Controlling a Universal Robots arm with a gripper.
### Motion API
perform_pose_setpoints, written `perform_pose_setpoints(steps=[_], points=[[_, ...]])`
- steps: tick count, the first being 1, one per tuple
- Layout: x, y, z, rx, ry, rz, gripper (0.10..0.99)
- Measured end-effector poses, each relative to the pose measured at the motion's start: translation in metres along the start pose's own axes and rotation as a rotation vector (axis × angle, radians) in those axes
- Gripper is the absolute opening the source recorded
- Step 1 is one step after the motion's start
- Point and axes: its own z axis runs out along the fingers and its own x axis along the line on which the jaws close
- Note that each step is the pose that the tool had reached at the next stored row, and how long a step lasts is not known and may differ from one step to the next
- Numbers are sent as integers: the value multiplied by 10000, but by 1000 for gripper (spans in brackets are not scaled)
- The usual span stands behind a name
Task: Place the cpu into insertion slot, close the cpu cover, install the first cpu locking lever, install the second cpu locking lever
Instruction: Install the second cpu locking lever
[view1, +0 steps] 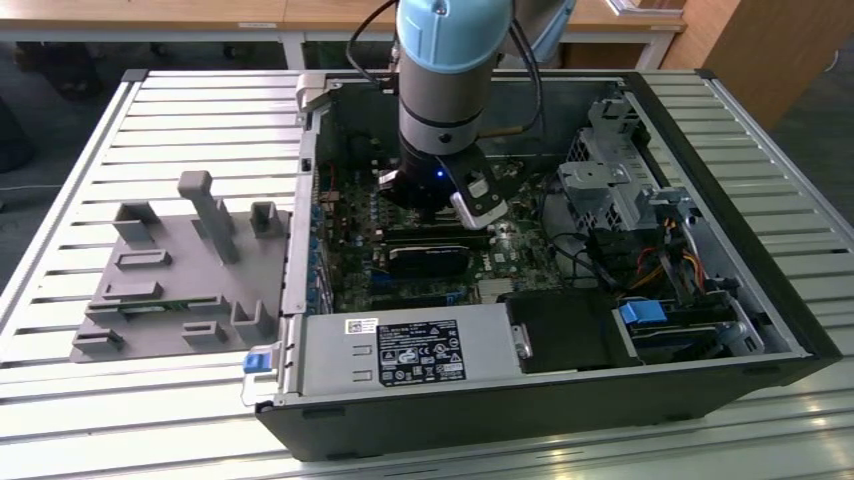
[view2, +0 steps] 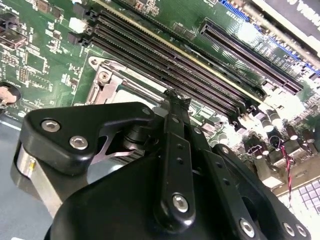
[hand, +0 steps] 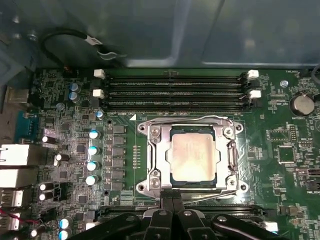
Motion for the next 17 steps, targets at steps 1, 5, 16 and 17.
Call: perform_pose_setpoints(steps=[1, 5, 16, 17], points=[[5, -5, 2, -5, 0, 5, 106], [54, -24, 2, -68, -1, 10, 106], [136, -74, 45, -178, -12, 74, 106], [137, -81, 48, -212, -16, 94, 106]])
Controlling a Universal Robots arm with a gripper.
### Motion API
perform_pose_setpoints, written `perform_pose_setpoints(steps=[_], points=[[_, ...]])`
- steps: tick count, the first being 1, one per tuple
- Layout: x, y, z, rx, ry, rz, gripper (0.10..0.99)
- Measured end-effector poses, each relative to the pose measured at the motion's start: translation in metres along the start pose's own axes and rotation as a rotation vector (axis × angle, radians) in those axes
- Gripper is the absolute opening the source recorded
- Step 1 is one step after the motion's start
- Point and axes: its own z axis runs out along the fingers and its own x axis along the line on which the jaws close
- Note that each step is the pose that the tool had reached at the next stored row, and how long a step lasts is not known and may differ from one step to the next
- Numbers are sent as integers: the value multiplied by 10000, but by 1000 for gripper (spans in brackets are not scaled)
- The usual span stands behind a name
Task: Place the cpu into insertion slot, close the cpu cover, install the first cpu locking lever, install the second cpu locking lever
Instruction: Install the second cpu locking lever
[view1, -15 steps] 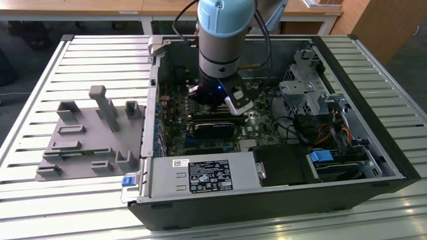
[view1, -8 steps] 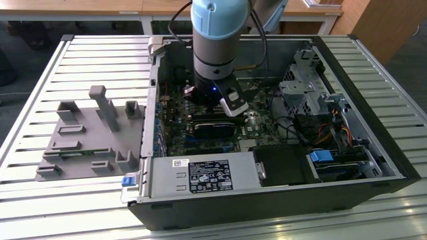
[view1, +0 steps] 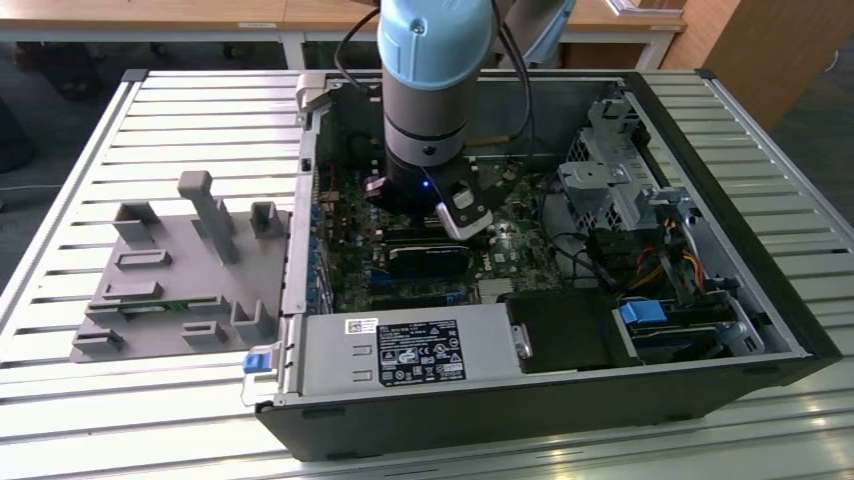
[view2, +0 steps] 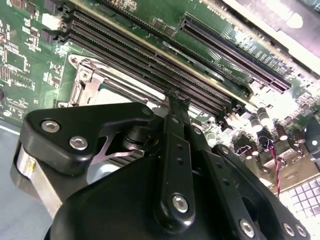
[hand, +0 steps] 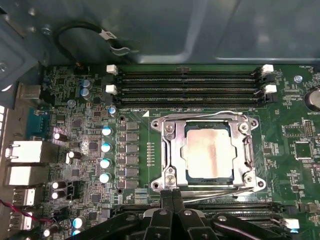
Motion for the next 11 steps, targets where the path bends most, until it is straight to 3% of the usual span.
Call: perform_pose_setpoints(steps=[6, 11], points=[[40, -34, 16, -322, 5, 23, 106], [59, -46, 54, -515, 11, 29, 106]])
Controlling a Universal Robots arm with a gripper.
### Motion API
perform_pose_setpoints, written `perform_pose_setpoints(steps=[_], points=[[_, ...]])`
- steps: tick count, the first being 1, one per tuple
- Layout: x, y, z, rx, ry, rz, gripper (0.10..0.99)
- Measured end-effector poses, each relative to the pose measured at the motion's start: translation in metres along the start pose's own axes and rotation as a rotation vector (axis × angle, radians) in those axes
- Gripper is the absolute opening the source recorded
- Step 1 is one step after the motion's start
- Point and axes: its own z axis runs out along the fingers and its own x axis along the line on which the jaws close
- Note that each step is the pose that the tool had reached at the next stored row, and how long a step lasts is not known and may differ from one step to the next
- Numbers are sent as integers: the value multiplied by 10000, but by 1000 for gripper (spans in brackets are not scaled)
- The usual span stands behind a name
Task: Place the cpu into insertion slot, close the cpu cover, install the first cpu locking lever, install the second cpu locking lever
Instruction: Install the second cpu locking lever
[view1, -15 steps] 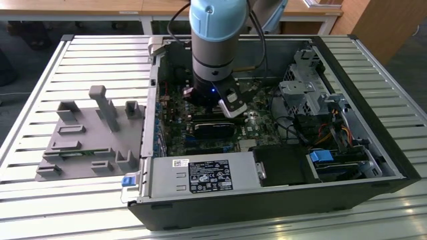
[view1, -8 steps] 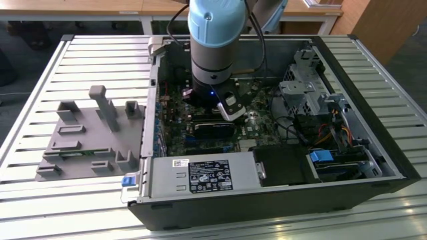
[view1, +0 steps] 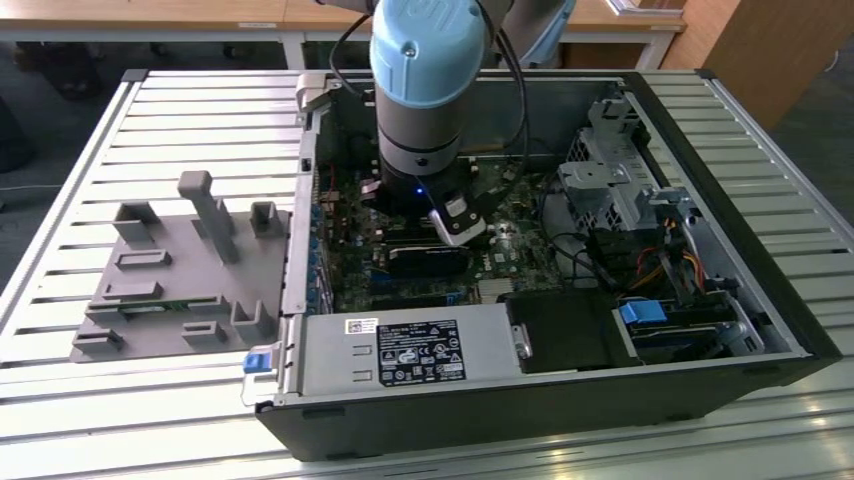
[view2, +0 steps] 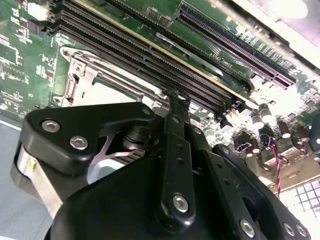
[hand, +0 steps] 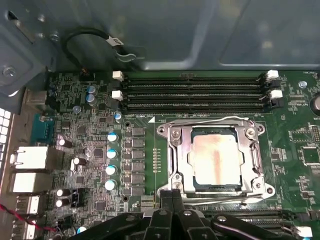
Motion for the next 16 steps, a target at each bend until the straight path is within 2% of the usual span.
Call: perform_pose_setpoints(steps=[2, 6, 9, 13, 16], points=[[1, -6, 20, -63, 1, 2, 106], [8, -12, 37, -314, 10, 7, 106], [10, -16, 51, -440, 12, 11, 106], [13, -23, 79, -543, 14, 12, 106], [20, -26, 83, -579, 17, 14, 106]])
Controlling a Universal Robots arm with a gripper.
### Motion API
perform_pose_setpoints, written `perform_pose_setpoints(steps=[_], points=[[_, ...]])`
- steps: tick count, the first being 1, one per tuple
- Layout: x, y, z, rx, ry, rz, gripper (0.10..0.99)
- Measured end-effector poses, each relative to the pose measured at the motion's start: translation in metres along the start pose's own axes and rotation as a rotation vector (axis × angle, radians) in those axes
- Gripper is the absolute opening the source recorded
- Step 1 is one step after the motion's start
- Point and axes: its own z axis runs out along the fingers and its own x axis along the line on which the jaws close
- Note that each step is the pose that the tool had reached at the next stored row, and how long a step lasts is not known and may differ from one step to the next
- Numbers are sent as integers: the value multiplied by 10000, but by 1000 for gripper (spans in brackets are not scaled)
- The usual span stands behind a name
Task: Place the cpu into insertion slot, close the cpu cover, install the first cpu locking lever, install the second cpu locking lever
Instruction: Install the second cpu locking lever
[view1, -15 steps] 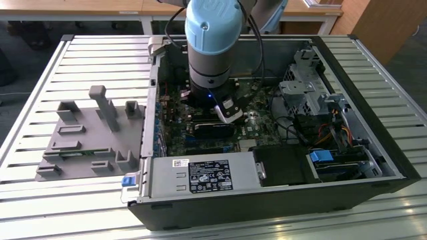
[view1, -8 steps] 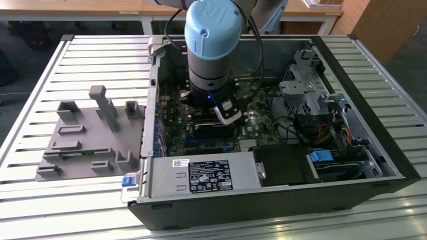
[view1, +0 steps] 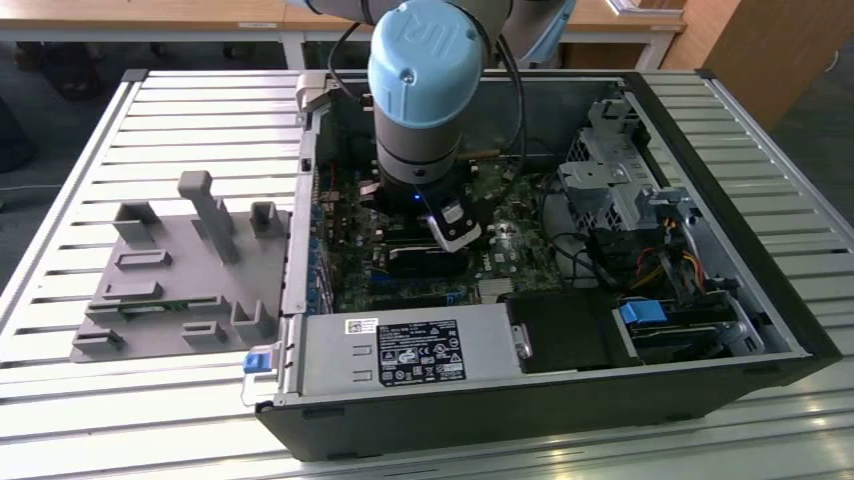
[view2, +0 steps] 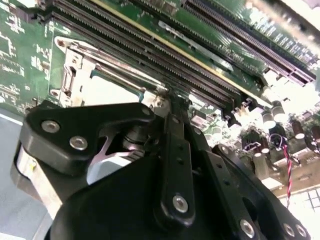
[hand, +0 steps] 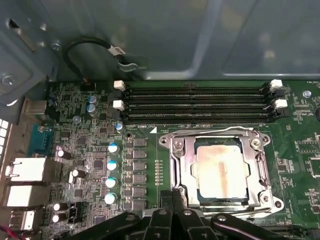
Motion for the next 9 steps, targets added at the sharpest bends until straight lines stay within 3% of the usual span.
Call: perform_pose_setpoints(steps=[9], points=[[2, 22, -61, -7, 0, 0, 106]])
